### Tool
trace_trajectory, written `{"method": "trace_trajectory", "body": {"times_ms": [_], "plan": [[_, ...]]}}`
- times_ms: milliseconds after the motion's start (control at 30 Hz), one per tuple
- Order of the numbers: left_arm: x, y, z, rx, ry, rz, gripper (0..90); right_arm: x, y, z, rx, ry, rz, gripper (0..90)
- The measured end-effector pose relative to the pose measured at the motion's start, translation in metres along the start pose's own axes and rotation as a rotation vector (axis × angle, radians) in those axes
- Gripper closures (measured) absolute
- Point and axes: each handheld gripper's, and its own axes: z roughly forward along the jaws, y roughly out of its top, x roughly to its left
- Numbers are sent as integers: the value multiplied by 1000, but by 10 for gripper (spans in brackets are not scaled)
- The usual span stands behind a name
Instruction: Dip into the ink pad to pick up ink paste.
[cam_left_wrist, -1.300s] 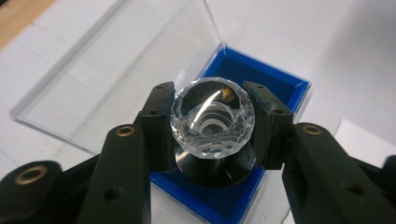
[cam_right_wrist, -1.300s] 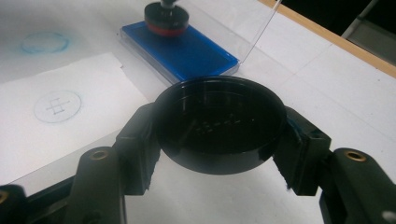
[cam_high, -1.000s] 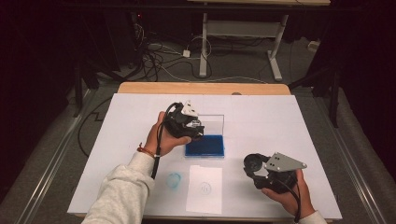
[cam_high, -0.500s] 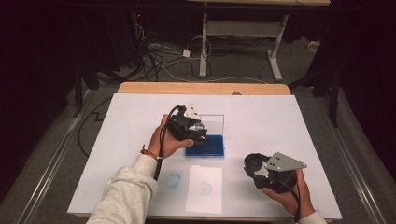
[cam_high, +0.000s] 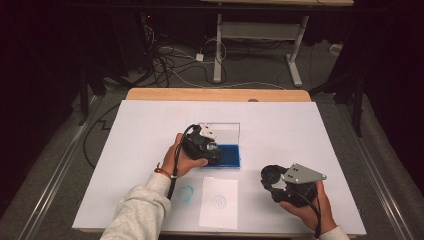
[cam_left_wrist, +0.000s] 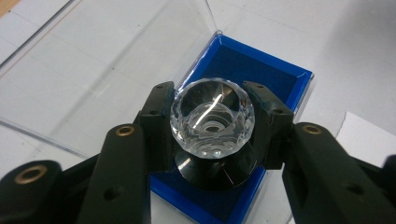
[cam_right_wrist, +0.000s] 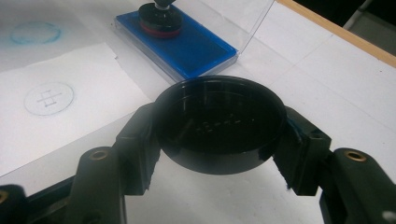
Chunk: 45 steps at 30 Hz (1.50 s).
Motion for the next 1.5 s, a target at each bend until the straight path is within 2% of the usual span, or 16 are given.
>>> {"method": "trace_trajectory", "body": {"times_ms": [100,200,267,367,500,633,833,1100,1267,1500], "plan": [[-2,-2,0,-1,8,19,547,0,0,0,0,4,1,387],[-3,-6,0,-22,20,30,547,0,0,0,2,7,-5,387],[-2,-9,0,-37,8,15,547,1,0,0,3,7,-7,387],[-4,-9,0,-37,19,19,547,1,0,0,5,7,-7,387],[-8,-6,-1,-7,33,28,547,1,1,0,3,8,-7,387],[-2,-2,0,14,6,7,548,0,0,2,6,8,-2,387],[-6,4,-3,87,24,47,548,1,0,0,4,7,-8,387],[-3,6,-2,94,11,40,548,1,0,-1,-3,2,-5,387],[-5,7,-1,100,26,55,547,1,0,-2,-4,8,-9,387],[-6,6,-1,91,34,53,548,1,1,-2,-6,6,-7,387]]}}
